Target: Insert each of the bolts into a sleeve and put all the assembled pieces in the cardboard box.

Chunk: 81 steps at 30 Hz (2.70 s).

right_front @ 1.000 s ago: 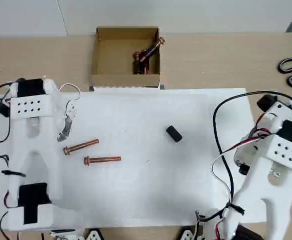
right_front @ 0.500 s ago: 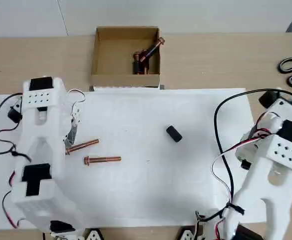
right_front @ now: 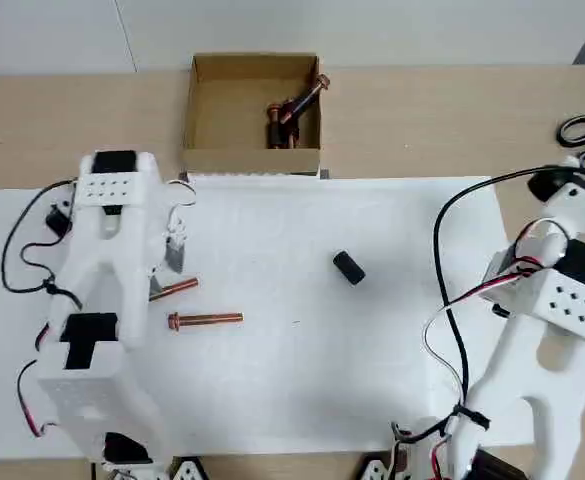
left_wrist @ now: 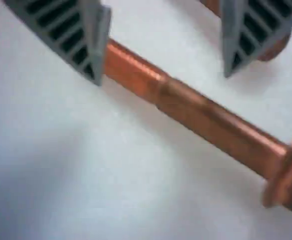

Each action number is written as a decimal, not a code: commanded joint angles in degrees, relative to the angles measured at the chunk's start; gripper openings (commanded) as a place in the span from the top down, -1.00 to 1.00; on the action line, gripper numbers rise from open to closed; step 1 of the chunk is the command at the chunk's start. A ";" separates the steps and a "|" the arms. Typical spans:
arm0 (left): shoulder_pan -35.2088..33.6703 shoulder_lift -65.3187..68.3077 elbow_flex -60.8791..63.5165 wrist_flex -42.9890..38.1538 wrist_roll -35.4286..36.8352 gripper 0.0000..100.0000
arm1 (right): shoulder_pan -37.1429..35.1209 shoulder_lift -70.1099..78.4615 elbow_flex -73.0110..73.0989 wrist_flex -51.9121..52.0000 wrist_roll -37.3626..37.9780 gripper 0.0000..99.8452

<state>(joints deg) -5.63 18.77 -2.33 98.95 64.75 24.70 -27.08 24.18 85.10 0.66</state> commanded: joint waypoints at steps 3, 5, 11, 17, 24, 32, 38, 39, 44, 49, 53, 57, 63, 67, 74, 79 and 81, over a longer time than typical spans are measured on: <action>1.05 -0.44 -2.07 0.62 0.35 0.68 | -1.98 -1.27 -0.35 -1.10 -0.18 0.99; 0.44 -0.44 -2.07 0.97 0.35 0.68 | -2.68 -1.27 -0.35 -1.10 -0.18 0.99; -0.53 -0.44 -1.71 1.41 -0.97 0.68 | -3.21 -1.27 -0.35 -1.63 -0.18 0.99; -0.35 -0.44 2.33 1.41 -1.23 0.68 | -3.21 -1.27 -0.35 -1.89 -0.18 0.99; -2.20 -0.35 3.30 1.05 -1.23 0.68 | -3.12 -1.27 -0.35 -1.89 -0.18 0.99; -2.20 -0.26 3.30 -1.23 -1.32 0.68 | -3.12 -1.27 -0.35 -1.80 -0.18 0.99; -2.46 7.74 3.21 -1.49 -1.32 0.68 | -3.03 -1.27 -0.35 -1.45 -0.18 0.99; -2.81 9.58 3.03 -1.49 -1.32 0.68 | -3.03 -1.27 -0.35 -1.45 -0.18 0.99; -3.87 14.42 2.77 -1.76 -1.32 0.68 | -2.95 -1.27 -0.35 -1.45 -0.18 0.99; -4.40 12.31 0.92 -1.85 -1.23 0.68 | -3.03 -1.27 -0.35 -1.89 -0.18 0.99; -4.40 12.13 -0.04 -2.64 -1.05 0.81 | -3.12 -1.27 -0.35 -1.89 -0.18 0.99; -4.84 12.13 0.13 -5.10 -1.05 0.99 | -3.12 -1.27 -0.35 -1.89 -0.18 0.99; -4.84 11.69 0.04 -6.77 -1.05 0.99 | -2.95 -1.27 -0.35 -1.54 -0.18 0.99; -4.84 11.52 -1.89 -5.01 -2.37 0.99 | -2.95 -1.27 -0.35 -1.54 -0.18 0.99; -4.92 11.52 -12.26 1.49 -11.96 0.99 | -3.03 -1.27 -0.35 -1.54 -0.18 0.99; -4.75 11.52 -13.76 1.49 -25.41 0.99 | -3.03 -1.36 -0.35 -1.36 -0.18 0.99; -4.75 11.52 -13.76 1.41 -29.27 0.99 | -2.95 -1.45 -0.35 -1.36 -0.18 0.99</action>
<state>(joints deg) -10.02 30.81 -13.76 98.77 40.84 22.07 -27.08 24.18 84.13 0.66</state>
